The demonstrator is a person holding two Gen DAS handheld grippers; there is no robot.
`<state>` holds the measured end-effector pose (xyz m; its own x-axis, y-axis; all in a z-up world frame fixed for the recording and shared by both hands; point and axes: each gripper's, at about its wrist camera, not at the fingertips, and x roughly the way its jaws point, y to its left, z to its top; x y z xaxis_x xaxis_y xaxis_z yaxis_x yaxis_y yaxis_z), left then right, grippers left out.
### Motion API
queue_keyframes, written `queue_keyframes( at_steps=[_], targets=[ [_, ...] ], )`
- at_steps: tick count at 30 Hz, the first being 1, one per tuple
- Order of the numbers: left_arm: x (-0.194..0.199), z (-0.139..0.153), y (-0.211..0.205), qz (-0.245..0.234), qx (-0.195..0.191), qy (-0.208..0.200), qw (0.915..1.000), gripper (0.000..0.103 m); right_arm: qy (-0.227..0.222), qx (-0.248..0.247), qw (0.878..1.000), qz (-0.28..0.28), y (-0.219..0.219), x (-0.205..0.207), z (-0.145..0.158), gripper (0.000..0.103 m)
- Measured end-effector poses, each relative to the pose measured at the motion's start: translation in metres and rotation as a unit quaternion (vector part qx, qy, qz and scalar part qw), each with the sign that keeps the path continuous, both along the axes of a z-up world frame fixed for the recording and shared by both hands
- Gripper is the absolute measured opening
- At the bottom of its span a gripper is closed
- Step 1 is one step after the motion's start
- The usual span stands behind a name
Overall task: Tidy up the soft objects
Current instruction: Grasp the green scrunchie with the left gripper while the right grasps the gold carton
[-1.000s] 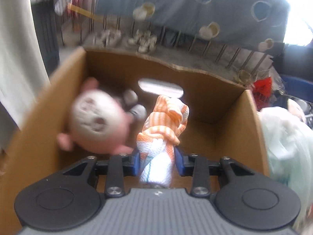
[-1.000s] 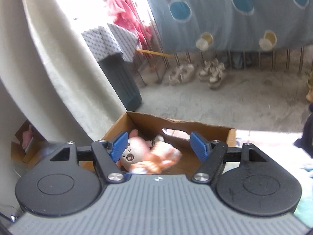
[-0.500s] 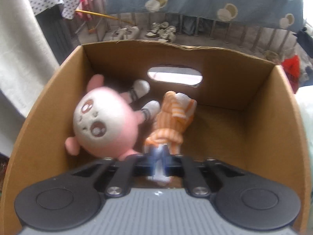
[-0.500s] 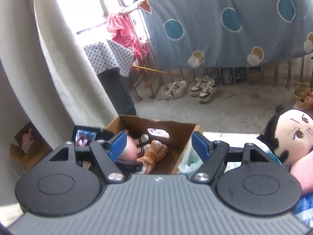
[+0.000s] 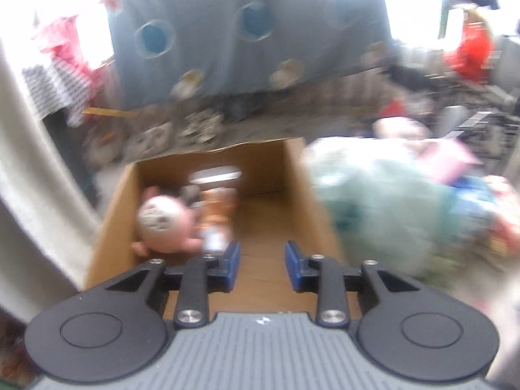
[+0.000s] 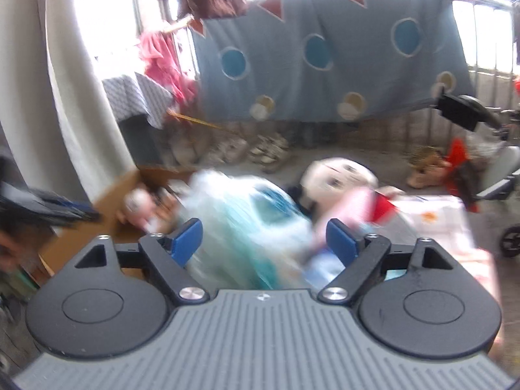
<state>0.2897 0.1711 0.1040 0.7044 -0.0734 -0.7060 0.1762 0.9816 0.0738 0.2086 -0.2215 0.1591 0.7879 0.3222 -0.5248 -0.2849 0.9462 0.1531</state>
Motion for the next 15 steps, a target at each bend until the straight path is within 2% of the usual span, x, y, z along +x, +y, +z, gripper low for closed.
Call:
queue_keyframes(
  at_steps=[1,5,7,9,11,12,14,15],
  targets=[
    [-0.016,0.005,-0.010,-0.020,-0.011,-0.006,0.9997,0.045,0.007,-0.004,1.000,-0.005,-0.011,-0.007,-0.005,0.087],
    [-0.060,0.005,-0.058,-0.096,-0.059,-0.005,0.9936,0.053,0.036,-0.015,0.999,-0.017,-0.040,-0.021,-0.038,0.091],
    [-0.071,-0.009,-0.084,-0.127,-0.081,0.010,0.9886,0.062,0.037,-0.032,0.999,-0.015,-0.048,-0.029,-0.056,0.092],
    [-0.073,-0.028,-0.112,-0.148,-0.094,0.025,0.9843,0.062,0.035,-0.058,0.997,-0.045,-0.052,-0.033,-0.076,0.093],
    [-0.074,-0.047,-0.139,-0.153,-0.083,0.035,0.9841,0.062,0.050,-0.063,0.994,-0.074,-0.059,-0.036,-0.095,0.094],
    [-0.075,-0.055,-0.151,-0.156,-0.073,0.035,0.9844,0.063,0.063,-0.063,0.994,-0.069,-0.062,-0.036,-0.106,0.094],
    [-0.078,-0.070,-0.170,-0.159,-0.057,0.022,0.9853,0.069,0.080,-0.066,0.993,-0.058,-0.064,-0.034,-0.124,0.096],
    [-0.079,-0.076,-0.177,-0.160,-0.054,0.018,0.9854,0.078,0.081,-0.071,0.992,-0.059,-0.064,-0.033,-0.133,0.099]
  ],
)
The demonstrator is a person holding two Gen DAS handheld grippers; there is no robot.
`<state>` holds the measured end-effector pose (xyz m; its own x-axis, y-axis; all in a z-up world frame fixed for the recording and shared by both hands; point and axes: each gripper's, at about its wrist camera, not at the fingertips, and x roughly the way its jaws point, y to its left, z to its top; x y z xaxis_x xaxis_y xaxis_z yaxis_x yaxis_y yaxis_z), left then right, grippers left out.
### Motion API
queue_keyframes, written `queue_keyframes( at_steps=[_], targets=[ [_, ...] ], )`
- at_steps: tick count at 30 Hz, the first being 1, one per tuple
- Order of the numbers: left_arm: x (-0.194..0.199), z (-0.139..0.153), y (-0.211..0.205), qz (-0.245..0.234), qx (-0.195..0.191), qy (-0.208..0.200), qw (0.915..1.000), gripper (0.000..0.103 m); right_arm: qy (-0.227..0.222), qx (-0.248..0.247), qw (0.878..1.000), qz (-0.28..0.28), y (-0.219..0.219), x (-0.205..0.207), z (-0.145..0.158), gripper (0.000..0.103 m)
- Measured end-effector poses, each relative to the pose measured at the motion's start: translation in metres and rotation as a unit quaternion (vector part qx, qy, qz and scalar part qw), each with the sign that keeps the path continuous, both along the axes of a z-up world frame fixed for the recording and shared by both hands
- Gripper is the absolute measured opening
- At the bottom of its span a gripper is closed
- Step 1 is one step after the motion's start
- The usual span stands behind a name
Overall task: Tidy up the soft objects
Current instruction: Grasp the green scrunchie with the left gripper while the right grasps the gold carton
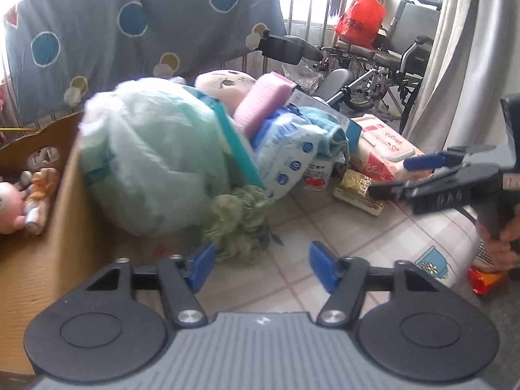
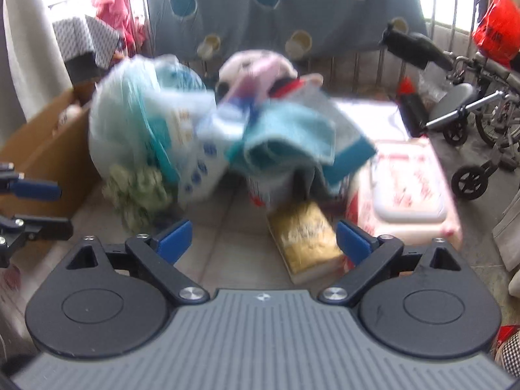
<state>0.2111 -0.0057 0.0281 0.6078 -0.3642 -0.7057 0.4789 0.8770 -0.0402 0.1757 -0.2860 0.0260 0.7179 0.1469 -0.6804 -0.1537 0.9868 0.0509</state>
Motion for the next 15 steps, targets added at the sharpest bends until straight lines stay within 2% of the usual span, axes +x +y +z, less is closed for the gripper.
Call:
queue_keyframes(
  at_steps=[1,3,5,7,9,10,11,12,13,14,15],
  targets=[
    [0.003,-0.007,-0.005,0.004,-0.003,-0.002,1.0000,0.083,0.000,-0.006,1.000,-0.004,0.000,0.003,-0.008,0.100],
    [0.013,-0.024,-0.012,0.027,-0.016,0.001,0.9995,0.083,-0.017,-0.026,0.999,-0.004,0.004,0.013,-0.020,0.100],
    [0.023,-0.037,-0.017,0.041,-0.027,0.015,0.9987,0.083,-0.030,-0.074,0.997,-0.003,0.012,0.025,-0.032,0.100],
    [0.029,-0.045,-0.020,0.045,-0.021,0.017,0.9986,0.083,-0.018,-0.121,0.992,0.001,0.018,0.042,-0.043,0.100],
    [0.035,-0.055,-0.021,0.053,-0.012,0.015,0.9984,0.082,0.003,-0.143,0.990,0.022,0.026,0.055,-0.053,0.100],
    [0.040,-0.060,-0.021,0.060,-0.014,0.020,0.9979,0.077,0.024,-0.148,0.988,0.026,0.030,0.061,-0.059,0.099],
    [0.045,-0.065,-0.019,0.067,-0.021,0.029,0.9971,0.072,0.022,-0.131,0.991,0.017,0.029,0.062,-0.059,0.095],
    [0.051,-0.071,-0.017,0.076,-0.035,0.045,0.9955,0.056,0.034,-0.115,0.993,0.009,0.030,0.065,-0.059,0.086],
    [0.056,-0.077,-0.013,0.086,-0.057,0.063,0.9927,0.035,0.035,-0.109,0.993,0.009,0.032,0.065,-0.057,0.079],
    [0.059,-0.081,-0.008,0.093,-0.079,0.075,0.9897,0.024,0.033,-0.119,0.992,0.013,0.037,0.065,-0.055,0.060],
    [0.059,-0.083,-0.003,0.100,-0.090,0.072,0.9883,0.011,0.033,-0.128,0.991,0.020,0.042,0.063,-0.054,0.059]
  ],
)
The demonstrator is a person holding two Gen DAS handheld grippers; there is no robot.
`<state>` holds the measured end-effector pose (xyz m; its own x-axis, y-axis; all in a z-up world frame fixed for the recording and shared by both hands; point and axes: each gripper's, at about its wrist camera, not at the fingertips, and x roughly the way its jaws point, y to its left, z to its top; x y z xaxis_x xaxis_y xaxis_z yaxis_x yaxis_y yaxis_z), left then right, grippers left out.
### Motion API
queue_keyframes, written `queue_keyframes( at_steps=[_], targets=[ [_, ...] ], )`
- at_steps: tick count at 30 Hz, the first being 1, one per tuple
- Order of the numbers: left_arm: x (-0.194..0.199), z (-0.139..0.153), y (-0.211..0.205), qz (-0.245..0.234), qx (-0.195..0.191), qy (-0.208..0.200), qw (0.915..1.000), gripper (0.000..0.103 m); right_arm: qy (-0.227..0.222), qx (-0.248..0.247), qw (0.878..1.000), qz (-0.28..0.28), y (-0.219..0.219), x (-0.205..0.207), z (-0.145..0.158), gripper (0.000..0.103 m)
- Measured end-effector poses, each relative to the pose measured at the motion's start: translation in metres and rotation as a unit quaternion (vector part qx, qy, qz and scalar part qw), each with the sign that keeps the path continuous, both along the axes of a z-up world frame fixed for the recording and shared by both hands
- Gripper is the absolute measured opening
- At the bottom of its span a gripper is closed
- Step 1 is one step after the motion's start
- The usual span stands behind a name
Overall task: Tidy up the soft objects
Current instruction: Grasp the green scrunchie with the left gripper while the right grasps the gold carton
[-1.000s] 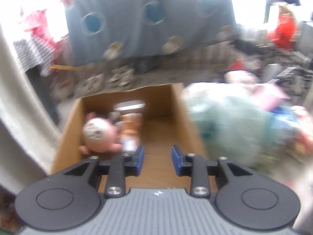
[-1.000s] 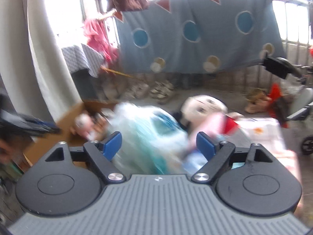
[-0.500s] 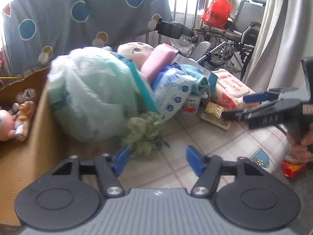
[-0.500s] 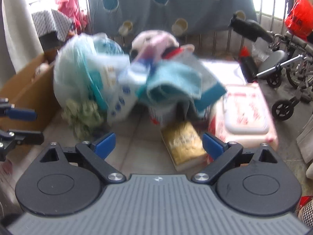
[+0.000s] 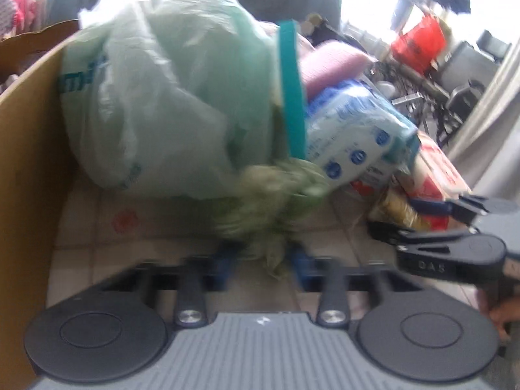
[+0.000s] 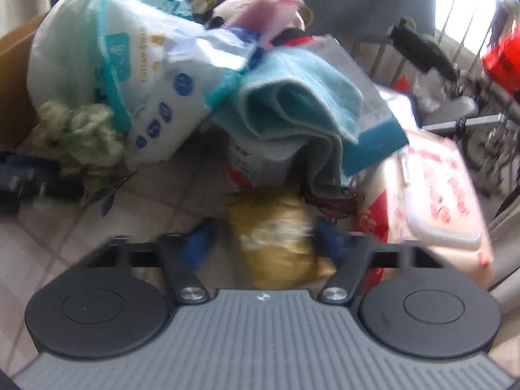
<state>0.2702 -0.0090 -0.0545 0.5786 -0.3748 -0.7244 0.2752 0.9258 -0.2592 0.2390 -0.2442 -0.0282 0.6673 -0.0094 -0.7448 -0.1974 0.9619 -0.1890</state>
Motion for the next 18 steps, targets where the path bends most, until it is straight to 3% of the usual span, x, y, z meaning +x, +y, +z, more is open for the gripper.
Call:
queue_keyframes(
  at_steps=[4,7,12,14,16,18],
  targets=[
    [-0.006,0.000,0.022,0.024,-0.039,0.019,0.9987,0.006,0.023,0.038,0.999,0.022,0.012,-0.014,0.004,0.058],
    [-0.027,0.009,0.032,0.008,-0.020,0.014,0.9997,0.006,0.042,0.080,0.995,0.030,0.019,-0.034,0.010,0.058],
    [-0.065,0.018,0.056,-0.012,-0.007,0.039,0.9991,0.007,0.074,0.145,0.986,0.033,0.025,-0.072,0.016,0.059],
    [-0.076,0.021,0.064,-0.020,0.005,0.047,0.9987,0.020,0.074,0.145,0.986,0.036,0.028,-0.087,0.018,0.060],
    [-0.085,0.024,0.071,-0.011,0.009,0.048,0.9988,0.054,0.062,0.132,0.988,0.039,0.034,-0.097,0.018,0.065],
    [-0.089,0.027,0.074,-0.007,0.017,0.027,0.9995,0.058,0.058,0.127,0.989,0.037,0.035,-0.098,0.016,0.081]
  ],
)
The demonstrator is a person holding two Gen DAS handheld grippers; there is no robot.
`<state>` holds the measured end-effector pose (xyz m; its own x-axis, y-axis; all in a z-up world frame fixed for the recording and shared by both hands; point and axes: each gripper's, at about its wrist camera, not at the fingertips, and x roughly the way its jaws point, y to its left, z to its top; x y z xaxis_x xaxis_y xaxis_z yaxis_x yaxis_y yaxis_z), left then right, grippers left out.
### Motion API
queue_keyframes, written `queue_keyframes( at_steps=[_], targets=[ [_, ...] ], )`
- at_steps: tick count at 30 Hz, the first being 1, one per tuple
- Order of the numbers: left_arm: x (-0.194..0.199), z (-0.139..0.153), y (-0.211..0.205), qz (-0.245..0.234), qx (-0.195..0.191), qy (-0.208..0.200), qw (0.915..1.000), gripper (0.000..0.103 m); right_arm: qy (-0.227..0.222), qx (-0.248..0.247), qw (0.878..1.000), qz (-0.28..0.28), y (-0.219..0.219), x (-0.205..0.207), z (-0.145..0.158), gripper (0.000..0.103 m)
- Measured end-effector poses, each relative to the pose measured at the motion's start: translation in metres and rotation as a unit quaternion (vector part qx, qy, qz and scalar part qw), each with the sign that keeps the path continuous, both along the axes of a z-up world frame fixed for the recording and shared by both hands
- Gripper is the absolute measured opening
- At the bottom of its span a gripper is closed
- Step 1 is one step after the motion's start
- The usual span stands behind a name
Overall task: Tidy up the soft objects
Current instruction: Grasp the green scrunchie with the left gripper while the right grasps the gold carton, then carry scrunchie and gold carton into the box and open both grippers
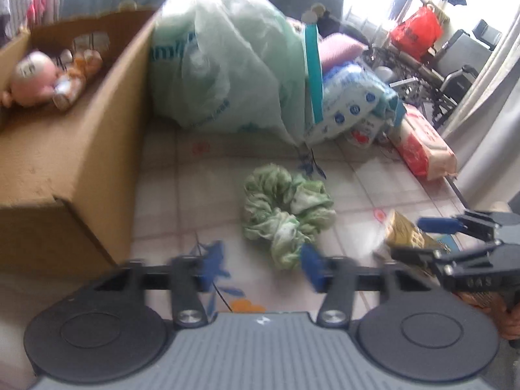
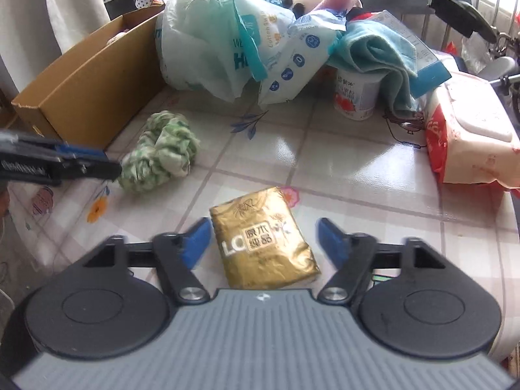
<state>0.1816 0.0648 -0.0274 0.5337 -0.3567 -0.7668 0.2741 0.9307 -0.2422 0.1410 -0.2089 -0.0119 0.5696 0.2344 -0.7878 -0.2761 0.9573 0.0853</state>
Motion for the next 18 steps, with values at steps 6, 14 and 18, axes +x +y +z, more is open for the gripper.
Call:
queue_keyframes(
  at_steps=[6,14,18],
  targets=[
    [0.021,-0.010,-0.016,0.010,-0.010,-0.017,0.9998,0.052,-0.001,0.018,1.000,-0.020,-0.003,0.004,-0.013,0.075],
    [0.028,-0.026,-0.027,0.033,-0.016,-0.018,0.9992,0.014,-0.028,0.000,0.998,-0.063,0.003,-0.010,-0.017,0.050],
    [0.012,-0.011,-0.026,0.028,0.008,-0.045,0.9986,0.014,-0.034,0.072,0.992,-0.093,-0.016,-0.025,-0.010,0.050]
  ],
)
